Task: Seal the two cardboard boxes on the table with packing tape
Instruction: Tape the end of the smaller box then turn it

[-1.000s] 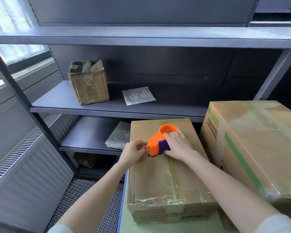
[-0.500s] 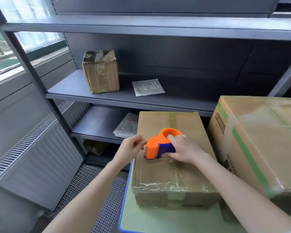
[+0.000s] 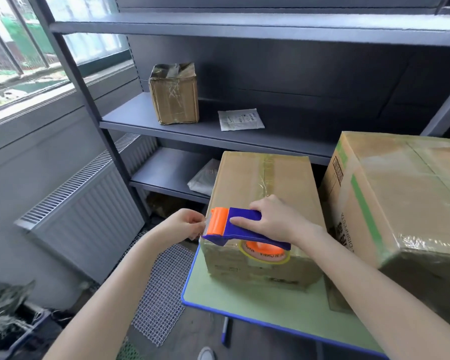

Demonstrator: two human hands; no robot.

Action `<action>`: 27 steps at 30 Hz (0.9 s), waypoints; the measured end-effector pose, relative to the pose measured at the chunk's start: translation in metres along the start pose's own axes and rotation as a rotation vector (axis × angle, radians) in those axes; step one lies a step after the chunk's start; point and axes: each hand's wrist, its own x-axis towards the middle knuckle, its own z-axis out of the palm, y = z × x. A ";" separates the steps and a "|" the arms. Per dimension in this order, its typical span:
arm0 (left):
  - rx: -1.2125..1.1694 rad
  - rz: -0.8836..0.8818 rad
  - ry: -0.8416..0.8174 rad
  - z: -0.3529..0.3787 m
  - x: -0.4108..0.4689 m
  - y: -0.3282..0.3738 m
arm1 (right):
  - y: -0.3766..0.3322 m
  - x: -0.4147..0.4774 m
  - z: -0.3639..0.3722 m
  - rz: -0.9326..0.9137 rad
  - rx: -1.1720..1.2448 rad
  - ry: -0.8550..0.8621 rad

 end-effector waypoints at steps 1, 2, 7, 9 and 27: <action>0.034 -0.007 0.002 0.001 -0.006 -0.003 | -0.002 -0.001 0.002 -0.021 -0.015 -0.017; 0.059 -0.014 0.016 0.001 -0.011 -0.006 | -0.005 -0.002 0.004 -0.035 -0.020 -0.031; 0.141 -0.038 0.122 -0.002 -0.017 -0.008 | -0.014 0.004 0.012 0.023 -0.024 -0.099; 0.099 -0.057 0.116 -0.007 -0.017 -0.007 | -0.012 0.007 0.011 0.108 0.088 -0.176; 0.122 -0.008 -0.088 -0.018 0.000 -0.015 | 0.005 -0.006 0.021 0.258 0.878 -0.669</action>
